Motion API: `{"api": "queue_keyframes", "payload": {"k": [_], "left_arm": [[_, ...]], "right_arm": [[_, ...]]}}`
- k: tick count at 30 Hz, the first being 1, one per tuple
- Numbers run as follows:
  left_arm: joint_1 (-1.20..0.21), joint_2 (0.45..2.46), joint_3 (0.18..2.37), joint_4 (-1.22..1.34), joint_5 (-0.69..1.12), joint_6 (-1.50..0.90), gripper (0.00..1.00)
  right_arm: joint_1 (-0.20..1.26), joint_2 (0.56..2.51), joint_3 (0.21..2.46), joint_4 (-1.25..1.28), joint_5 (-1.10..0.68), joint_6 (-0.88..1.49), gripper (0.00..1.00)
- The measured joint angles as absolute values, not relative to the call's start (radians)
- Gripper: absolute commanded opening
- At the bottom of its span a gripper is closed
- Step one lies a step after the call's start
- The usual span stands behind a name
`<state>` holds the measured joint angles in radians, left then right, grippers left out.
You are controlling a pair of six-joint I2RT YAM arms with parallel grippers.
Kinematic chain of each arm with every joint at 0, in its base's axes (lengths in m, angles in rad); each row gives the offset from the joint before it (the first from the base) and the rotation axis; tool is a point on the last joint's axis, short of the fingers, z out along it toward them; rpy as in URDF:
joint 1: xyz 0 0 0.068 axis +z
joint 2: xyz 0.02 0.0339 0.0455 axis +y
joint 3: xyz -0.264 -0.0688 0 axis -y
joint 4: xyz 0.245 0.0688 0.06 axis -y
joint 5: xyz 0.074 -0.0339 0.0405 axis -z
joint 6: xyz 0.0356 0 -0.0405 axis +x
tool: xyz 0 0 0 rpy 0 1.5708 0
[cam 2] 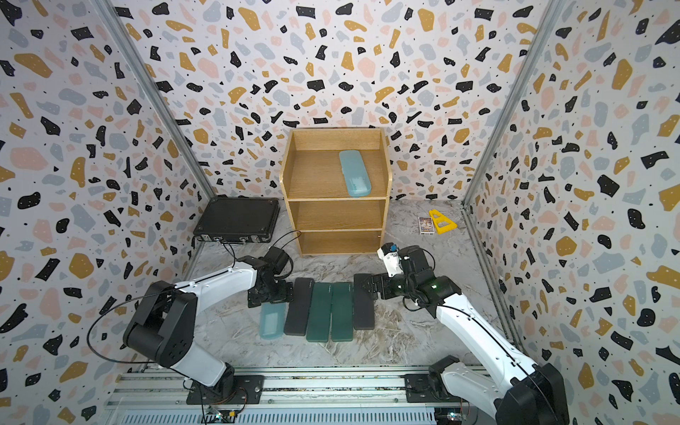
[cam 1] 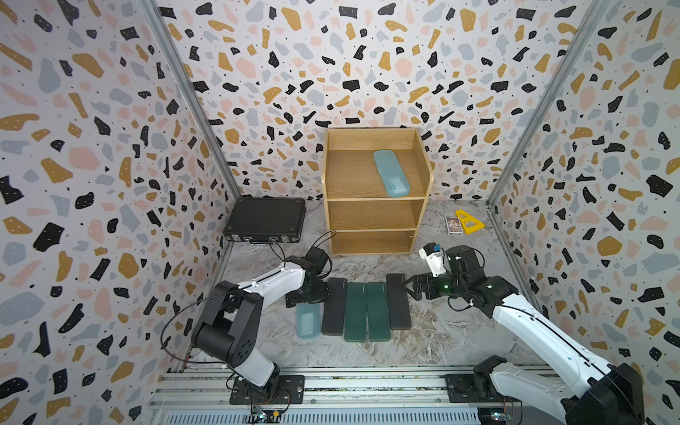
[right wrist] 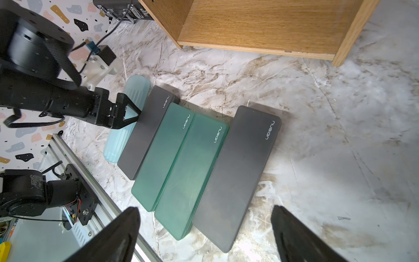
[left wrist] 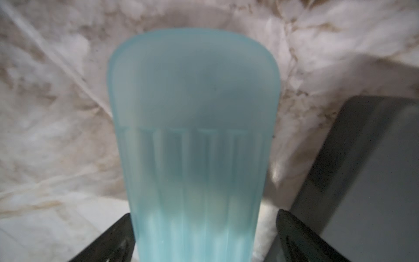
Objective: Place the pencil cases on the shelf according to color
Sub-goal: Pick up the pencil case from the center of the board.
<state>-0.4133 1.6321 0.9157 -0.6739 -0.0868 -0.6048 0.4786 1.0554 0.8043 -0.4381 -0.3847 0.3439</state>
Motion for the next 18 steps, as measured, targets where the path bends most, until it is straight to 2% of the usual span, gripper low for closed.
{"api": "queue_keyframes", "payload": {"k": [10, 13, 18], "left_arm": [[-0.417, 1.645, 0.919, -0.660, -0.095, -0.617, 0.94], [-0.421, 1.645, 0.919, -0.657, -0.097, -0.618, 0.88], [-0.422, 1.648, 0.921, -0.654, -0.106, -0.619, 0.70]], "right_arm": [[0.479, 1.056, 0.802, -0.434, -0.380, 0.344, 0.95], [0.479, 1.056, 0.802, -0.434, -0.377, 0.344, 0.95], [0.479, 1.056, 0.802, -0.434, -0.373, 0.344, 0.94]]}}
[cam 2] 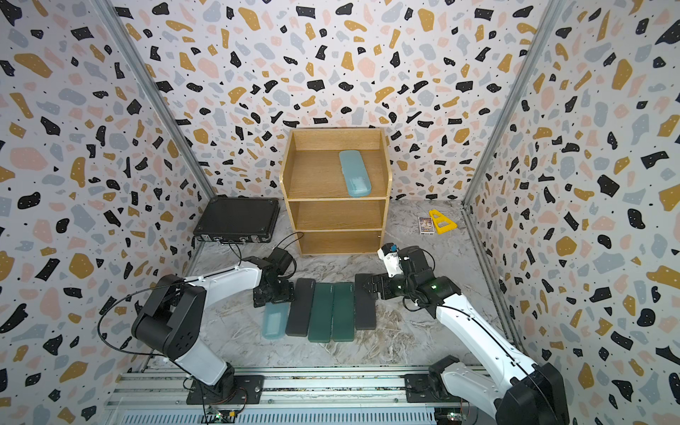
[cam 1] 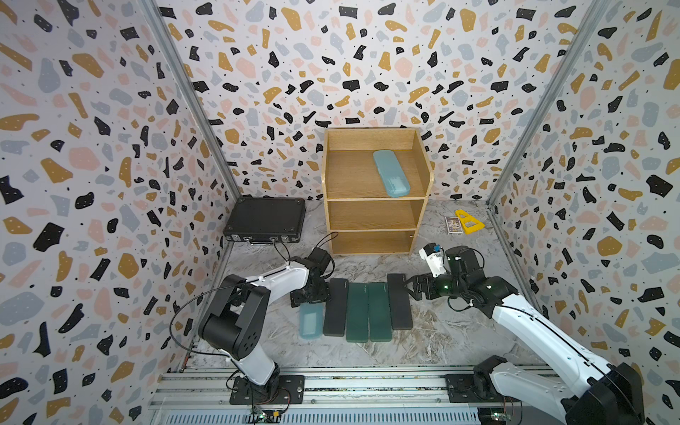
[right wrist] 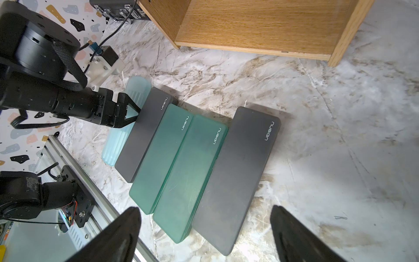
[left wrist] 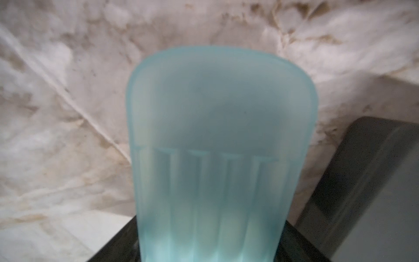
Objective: Place the pencil cases on the shelf according to color
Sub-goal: Pick up the pencil case from the center of the board.
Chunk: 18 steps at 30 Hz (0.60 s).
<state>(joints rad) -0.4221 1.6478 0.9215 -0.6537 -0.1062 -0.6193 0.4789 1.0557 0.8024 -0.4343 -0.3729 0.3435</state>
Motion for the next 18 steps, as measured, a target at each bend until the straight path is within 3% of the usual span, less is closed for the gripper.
{"api": "queue_keyframes", "payload": {"k": [6, 7, 9, 18], "left_arm": [[-0.422, 1.673, 0.952, -0.675, -0.114, -0.620, 0.42], [-0.422, 1.676, 0.957, -0.679, -0.114, -0.620, 0.33], [-0.422, 1.682, 0.965, -0.683, -0.114, -0.618, 0.02], [-0.422, 1.693, 1.000, -0.720, -0.113, -0.613, 0.00]], "right_arm": [[0.479, 1.055, 0.802, -0.435, -0.368, 0.344, 0.92], [0.479, 1.055, 0.802, -0.435, -0.367, 0.344, 0.92], [0.479, 1.055, 0.802, -0.435, -0.365, 0.344, 0.92], [0.479, 1.055, 0.802, -0.443, -0.352, 0.344, 0.92]]}}
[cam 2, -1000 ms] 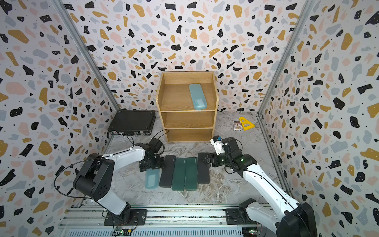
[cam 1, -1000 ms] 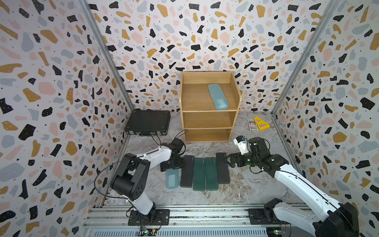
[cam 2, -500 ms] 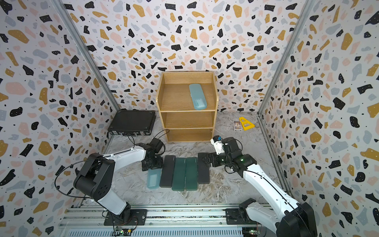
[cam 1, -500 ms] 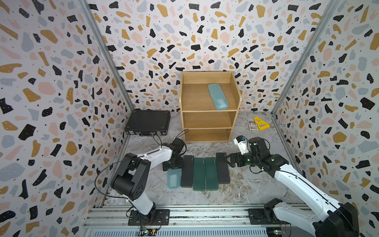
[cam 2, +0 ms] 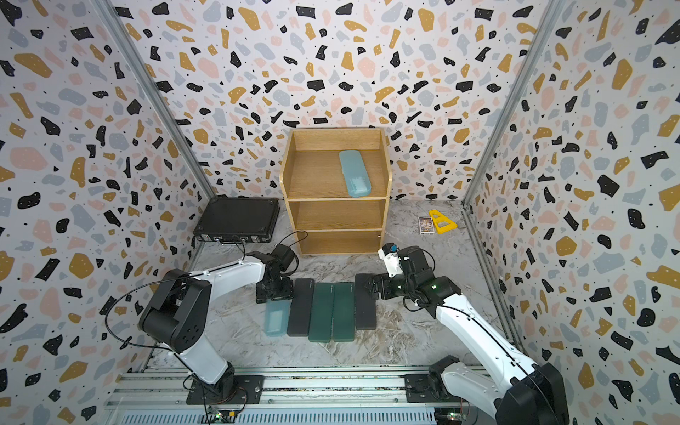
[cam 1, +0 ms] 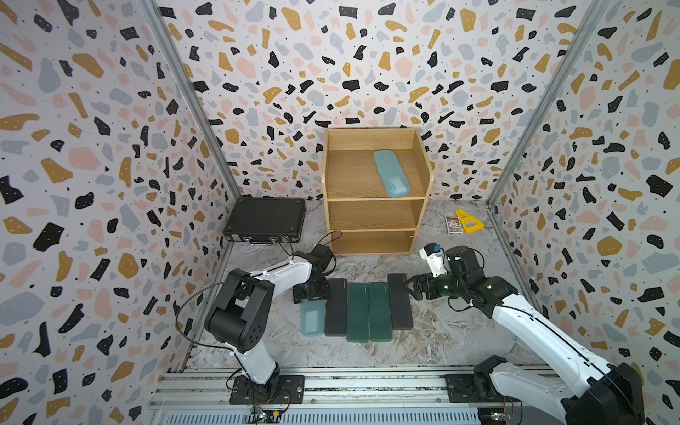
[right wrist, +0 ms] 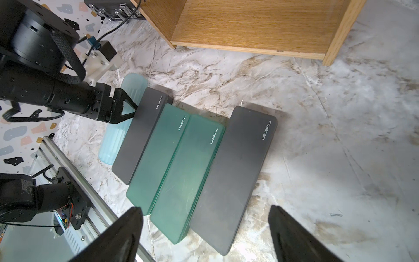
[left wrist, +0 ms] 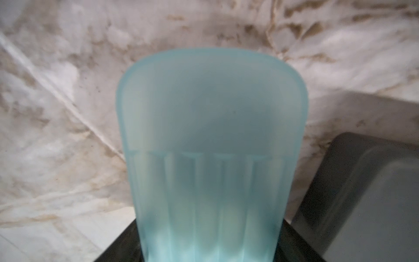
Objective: Place the pencil cases on the shelf according to color
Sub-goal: Pick up the pencil case from the center of the board.
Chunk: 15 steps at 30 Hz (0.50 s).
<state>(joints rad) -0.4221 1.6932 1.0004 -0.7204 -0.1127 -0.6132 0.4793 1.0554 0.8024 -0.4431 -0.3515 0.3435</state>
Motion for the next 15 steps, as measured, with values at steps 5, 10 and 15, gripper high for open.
{"api": "queue_keyframes", "payload": {"k": [5, 10, 15], "left_arm": [[-0.424, 1.627, 1.017, -0.775, -0.111, -0.605, 0.00], [-0.440, 1.528, 1.091, -0.842, -0.108, -0.595, 0.00], [-0.481, 1.478, 1.187, -0.918, -0.107, -0.587, 0.00]], "right_arm": [[0.479, 1.054, 0.802, -0.447, -0.341, 0.344, 0.92], [0.479, 1.049, 0.803, -0.455, -0.333, 0.343, 0.92], [0.479, 1.033, 0.807, -0.464, -0.324, 0.340, 0.91]]}}
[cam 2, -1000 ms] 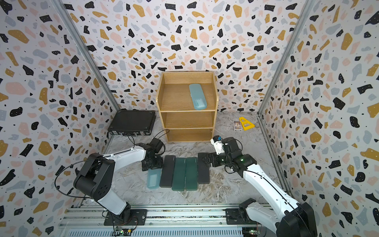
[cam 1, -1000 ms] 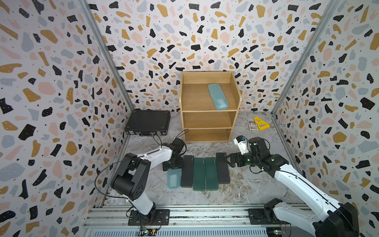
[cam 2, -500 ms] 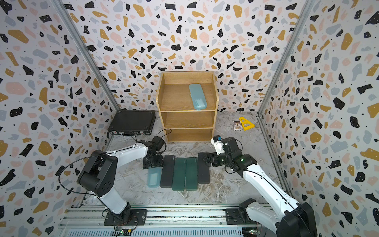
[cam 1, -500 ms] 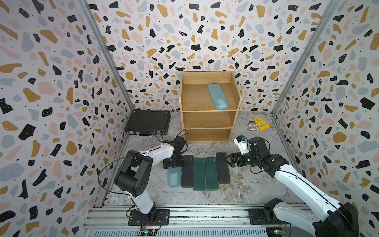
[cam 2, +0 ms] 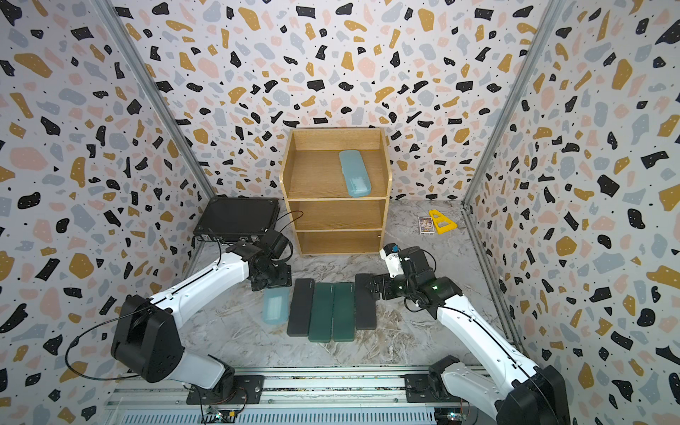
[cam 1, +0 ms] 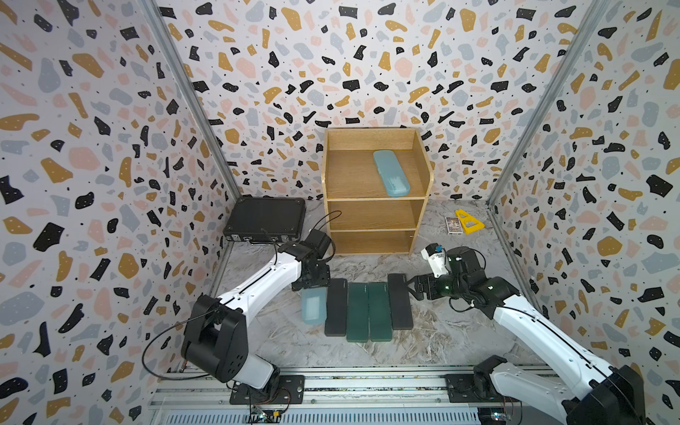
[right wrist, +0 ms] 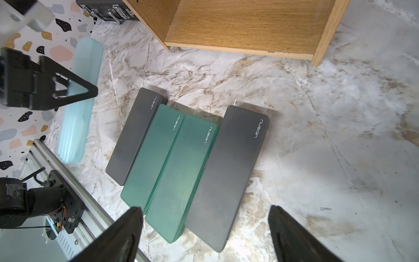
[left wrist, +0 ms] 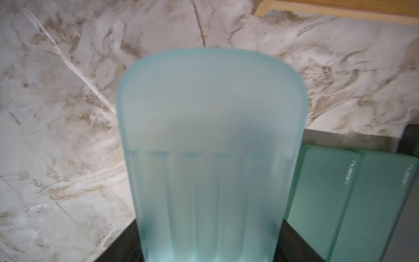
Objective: Place the pencil cases on the shelf according to color
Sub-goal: Pick up the pencil case from the center of the board, then place the pencil case on the shelf.
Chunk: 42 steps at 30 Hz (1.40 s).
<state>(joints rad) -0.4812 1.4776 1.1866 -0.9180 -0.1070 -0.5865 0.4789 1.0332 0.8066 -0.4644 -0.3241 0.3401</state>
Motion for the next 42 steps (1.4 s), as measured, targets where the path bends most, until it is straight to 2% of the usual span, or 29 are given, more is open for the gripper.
{"api": "queue_keyframes", "payload": {"k": [12, 22, 30, 36, 42], "left_arm": [[-0.542, 1.491, 1.518, -1.103, -0.086, -0.550, 0.00], [-0.567, 1.664, 1.887, -1.194, -0.056, -0.513, 0.00], [-0.579, 1.748, 1.971, -1.194, -0.023, -0.513, 0.00], [-0.587, 1.778, 2.008, -1.186, -0.008, -0.517, 0.00], [-0.591, 1.777, 2.004, -1.163, -0.006, -0.525, 0.00]], "right_arm": [[0.479, 1.016, 0.813, -0.481, -0.321, 0.345, 0.91], [0.500, 1.017, 0.812, -0.418, -0.379, 0.419, 0.91], [0.546, 1.015, 0.721, -0.064, -0.489, 0.609, 0.90], [0.633, 1.029, 0.701, 0.128, -0.462, 0.695, 0.89], [0.717, 1.103, 0.702, 0.295, -0.398, 0.764, 0.91]]}}
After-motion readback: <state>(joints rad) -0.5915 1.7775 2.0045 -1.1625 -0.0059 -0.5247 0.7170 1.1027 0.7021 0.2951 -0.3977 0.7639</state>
